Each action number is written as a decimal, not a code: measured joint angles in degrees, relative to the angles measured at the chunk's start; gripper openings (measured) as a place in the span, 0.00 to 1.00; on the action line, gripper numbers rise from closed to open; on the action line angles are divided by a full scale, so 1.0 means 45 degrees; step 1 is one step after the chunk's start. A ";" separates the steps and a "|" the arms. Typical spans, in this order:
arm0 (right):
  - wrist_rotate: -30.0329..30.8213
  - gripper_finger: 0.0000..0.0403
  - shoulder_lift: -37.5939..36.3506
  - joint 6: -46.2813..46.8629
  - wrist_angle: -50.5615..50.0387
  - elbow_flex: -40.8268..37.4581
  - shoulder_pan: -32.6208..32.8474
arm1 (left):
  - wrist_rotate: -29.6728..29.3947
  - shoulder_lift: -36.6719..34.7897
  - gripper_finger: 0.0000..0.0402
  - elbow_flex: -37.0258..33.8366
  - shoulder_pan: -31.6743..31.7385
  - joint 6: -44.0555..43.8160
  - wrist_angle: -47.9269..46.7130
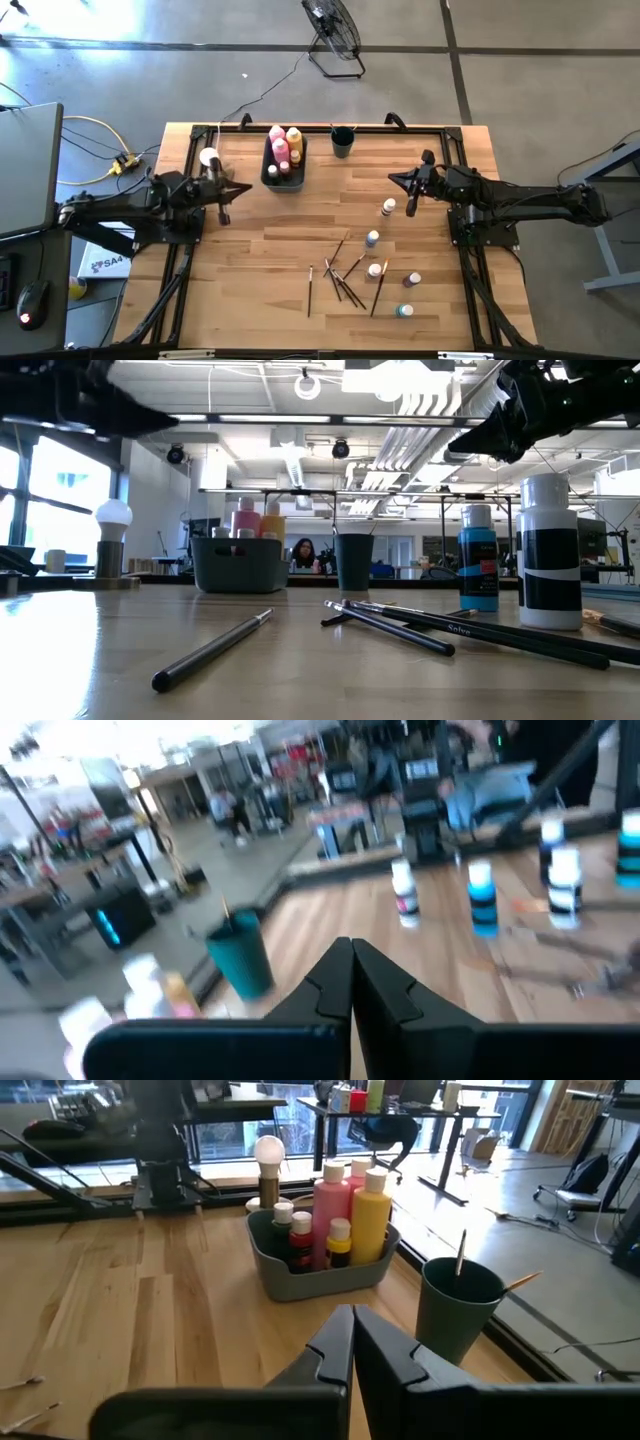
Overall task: Pick & Place Paint Supplies
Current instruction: Adjust the paint bottles
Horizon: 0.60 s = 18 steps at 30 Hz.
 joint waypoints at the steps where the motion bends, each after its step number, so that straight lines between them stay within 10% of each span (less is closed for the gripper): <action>1: 0.0000 0.01 0.0000 0.0116 -0.0004 0.0000 0.0000 | 0.0000 -0.0196 0.00 -0.0167 0.0000 -0.0252 -0.0259; 18: 0.0005 0.01 0.0005 0.0553 0.0725 -0.0002 0.0000 | -0.0262 -0.0512 0.00 -0.0901 0.0005 -0.0990 -0.0794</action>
